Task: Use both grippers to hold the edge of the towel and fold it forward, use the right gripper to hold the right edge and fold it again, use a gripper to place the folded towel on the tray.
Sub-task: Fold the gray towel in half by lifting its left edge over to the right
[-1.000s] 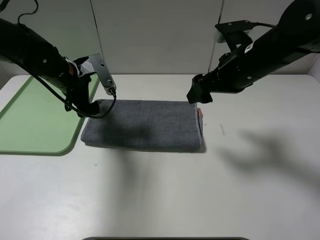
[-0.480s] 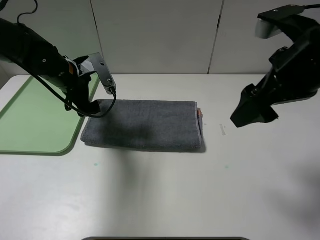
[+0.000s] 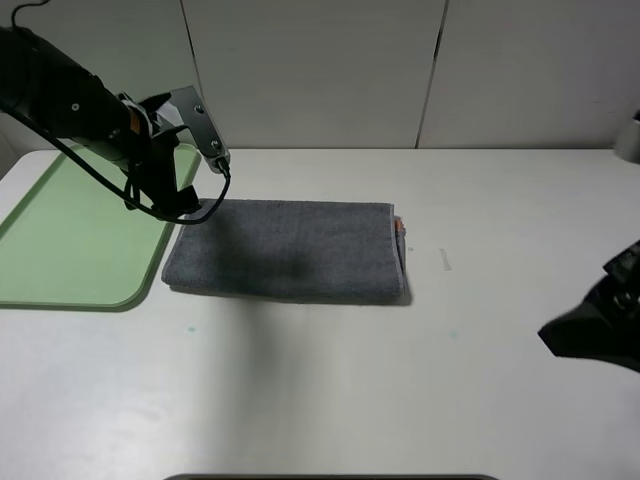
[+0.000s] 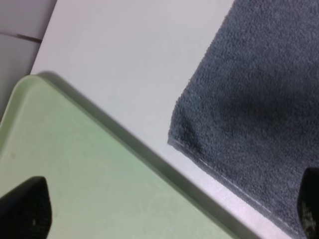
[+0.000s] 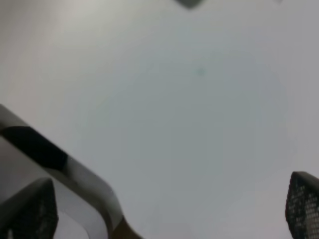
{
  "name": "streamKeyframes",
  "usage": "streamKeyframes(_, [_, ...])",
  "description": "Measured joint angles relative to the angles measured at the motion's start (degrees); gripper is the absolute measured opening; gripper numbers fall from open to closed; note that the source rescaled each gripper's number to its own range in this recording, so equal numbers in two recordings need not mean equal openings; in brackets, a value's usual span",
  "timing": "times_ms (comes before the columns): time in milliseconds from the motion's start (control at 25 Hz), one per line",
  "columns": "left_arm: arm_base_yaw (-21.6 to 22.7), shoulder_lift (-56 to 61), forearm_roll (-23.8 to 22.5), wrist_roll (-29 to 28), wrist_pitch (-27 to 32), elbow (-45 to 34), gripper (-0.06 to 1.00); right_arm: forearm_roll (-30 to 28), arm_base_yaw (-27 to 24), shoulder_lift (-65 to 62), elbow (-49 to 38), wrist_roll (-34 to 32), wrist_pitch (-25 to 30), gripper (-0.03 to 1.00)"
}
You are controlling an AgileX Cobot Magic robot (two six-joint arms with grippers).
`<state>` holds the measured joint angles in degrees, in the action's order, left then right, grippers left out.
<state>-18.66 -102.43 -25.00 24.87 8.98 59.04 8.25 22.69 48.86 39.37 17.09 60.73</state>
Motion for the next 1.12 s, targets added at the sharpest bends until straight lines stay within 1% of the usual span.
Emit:
streamKeyframes(120, [0.0,0.0,0.0,0.0,0.0,0.0,1.0,0.0,0.0,-8.0,-4.0,-2.8,0.1,1.0])
streamKeyframes(320, [0.0,0.0,0.0,0.0,0.0,0.0,1.0,0.8,0.0,-22.2,-6.6,-7.0,-0.6,1.0])
streamKeyframes(440, [0.0,0.0,0.0,0.0,-0.1,0.0,1.0,1.1,0.0,-30.3,-8.9,-8.0,-2.0,1.0])
streamKeyframes(560, [0.0,0.0,0.0,0.0,-0.3,0.0,1.0,1.1,0.0,-36.0,-10.8,-8.9,-1.8,1.0])
streamKeyframes(800, [0.0,0.0,0.0,0.0,-1.1,0.0,1.0,1.1,0.0,-42.1,-11.0,-9.2,-1.9,1.0])
streamKeyframes(1120, [0.0,0.0,0.0,0.0,-1.2,0.0,1.0,1.1,0.0,-42.7,-11.0,-9.3,-1.9,1.0])
